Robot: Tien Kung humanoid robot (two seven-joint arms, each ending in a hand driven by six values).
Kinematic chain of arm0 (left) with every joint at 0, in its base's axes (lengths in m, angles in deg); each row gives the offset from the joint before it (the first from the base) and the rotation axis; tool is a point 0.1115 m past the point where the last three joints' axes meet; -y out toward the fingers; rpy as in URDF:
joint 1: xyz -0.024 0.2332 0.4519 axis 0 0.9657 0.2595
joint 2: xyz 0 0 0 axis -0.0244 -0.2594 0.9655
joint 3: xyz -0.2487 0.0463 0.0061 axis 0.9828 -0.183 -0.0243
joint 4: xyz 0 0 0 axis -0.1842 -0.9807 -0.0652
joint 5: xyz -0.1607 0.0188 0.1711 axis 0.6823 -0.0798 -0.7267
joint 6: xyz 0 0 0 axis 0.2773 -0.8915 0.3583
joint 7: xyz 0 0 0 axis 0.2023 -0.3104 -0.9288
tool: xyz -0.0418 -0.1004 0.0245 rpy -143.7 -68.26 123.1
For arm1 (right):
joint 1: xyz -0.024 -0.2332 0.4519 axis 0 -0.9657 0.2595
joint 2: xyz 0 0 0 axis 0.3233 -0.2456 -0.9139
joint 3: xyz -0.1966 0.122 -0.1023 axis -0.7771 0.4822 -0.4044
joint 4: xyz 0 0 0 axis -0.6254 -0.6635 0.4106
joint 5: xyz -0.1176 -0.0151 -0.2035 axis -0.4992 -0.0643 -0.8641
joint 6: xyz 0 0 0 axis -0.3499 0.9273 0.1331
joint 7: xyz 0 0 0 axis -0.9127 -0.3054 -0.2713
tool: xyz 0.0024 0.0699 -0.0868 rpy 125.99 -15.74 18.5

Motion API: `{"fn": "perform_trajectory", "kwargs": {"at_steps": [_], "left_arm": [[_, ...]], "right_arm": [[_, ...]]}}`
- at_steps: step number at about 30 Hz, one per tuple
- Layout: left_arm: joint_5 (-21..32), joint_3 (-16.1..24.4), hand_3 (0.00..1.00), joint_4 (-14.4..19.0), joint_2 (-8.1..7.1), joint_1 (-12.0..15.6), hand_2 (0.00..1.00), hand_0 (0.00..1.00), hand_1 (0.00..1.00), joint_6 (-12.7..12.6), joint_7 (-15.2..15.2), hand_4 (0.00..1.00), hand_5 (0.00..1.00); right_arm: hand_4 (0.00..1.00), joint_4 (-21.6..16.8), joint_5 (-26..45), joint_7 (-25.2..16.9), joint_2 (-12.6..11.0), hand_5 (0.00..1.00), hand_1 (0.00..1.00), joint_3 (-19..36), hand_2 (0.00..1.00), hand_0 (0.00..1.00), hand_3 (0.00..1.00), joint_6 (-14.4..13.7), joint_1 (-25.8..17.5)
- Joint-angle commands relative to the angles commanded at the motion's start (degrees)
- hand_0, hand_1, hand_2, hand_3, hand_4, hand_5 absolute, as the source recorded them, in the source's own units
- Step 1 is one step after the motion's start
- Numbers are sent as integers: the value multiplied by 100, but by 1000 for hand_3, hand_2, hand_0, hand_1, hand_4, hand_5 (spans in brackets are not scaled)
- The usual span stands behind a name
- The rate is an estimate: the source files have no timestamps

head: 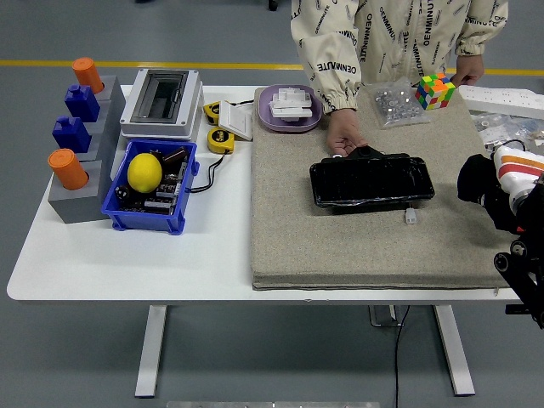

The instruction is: Pick the rag up,wipe the panel,place it on the desk

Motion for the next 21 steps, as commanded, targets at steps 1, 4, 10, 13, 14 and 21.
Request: {"fn": "perform_trajectory", "kwargs": {"at_steps": [1,4,10,13,14,21], "left_arm": [[-2,3,561,3,-1,-2,635,603,636,-1,1,634,442],[-7,19,560,-2,-2,3,634,603,636,-2,0,634,442],[-11,34,560,-11,-1,17,635,603,636,-1,-2,634,442],[-7,32,560,-6,1,10,635,603,636,-1,0,634,442],[-6,32,560,-3,1,6,635,603,636,-1,2,634,442],[-3,33,560,-2,1,-4,635,603,636,-1,2,633,442]], "right_arm": [[891,-3,14,-1,-2,20,311,7,373,237,367,9,2],[890,-48,28,19,-14,19,311,28,374,240,367,81,8],[889,-232,-44,127,-31,17,311,91,374,242,367,188,5],[889,-274,-54,184,-38,17,311,105,374,242,367,227,6],[889,-284,-55,203,-40,17,311,111,374,242,367,242,6],[887,-334,-59,286,-38,13,311,123,374,240,368,300,4]]}}
